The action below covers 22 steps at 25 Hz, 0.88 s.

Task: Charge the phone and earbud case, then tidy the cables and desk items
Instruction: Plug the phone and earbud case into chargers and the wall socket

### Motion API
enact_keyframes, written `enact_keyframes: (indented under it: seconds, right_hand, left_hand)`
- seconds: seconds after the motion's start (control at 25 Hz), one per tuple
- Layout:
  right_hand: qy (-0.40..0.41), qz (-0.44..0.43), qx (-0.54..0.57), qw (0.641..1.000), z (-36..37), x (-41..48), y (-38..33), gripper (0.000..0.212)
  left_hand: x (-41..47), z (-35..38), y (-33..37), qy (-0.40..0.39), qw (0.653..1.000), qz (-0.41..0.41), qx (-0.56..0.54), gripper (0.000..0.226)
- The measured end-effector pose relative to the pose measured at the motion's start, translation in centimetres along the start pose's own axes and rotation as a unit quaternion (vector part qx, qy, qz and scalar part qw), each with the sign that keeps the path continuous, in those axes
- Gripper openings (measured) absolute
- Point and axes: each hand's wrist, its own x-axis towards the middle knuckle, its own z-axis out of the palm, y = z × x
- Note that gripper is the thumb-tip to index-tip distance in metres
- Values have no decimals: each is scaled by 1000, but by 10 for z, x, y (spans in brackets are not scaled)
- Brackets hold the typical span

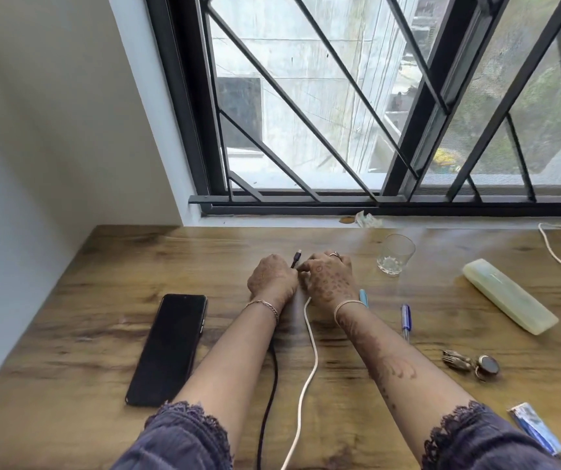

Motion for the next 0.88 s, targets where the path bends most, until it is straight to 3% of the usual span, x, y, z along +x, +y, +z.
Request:
enact_keyframes:
  seconds: [0.24, 0.6, 0.88]
  right_hand:
    - [50, 6, 41, 998, -18, -10, -6, 37]
    - [76, -33, 78, 994, -35, -58, -43, 37]
    - [27, -37, 241, 970, -21, -105, -82, 30]
  left_hand:
    - [-17, -24, 6, 6, 992, 17, -122, 16]
    - [-80, -72, -31, 31, 970, 76, -227, 23]
    - [-135, -85, -112, 53, 966, 25, -253, 14]
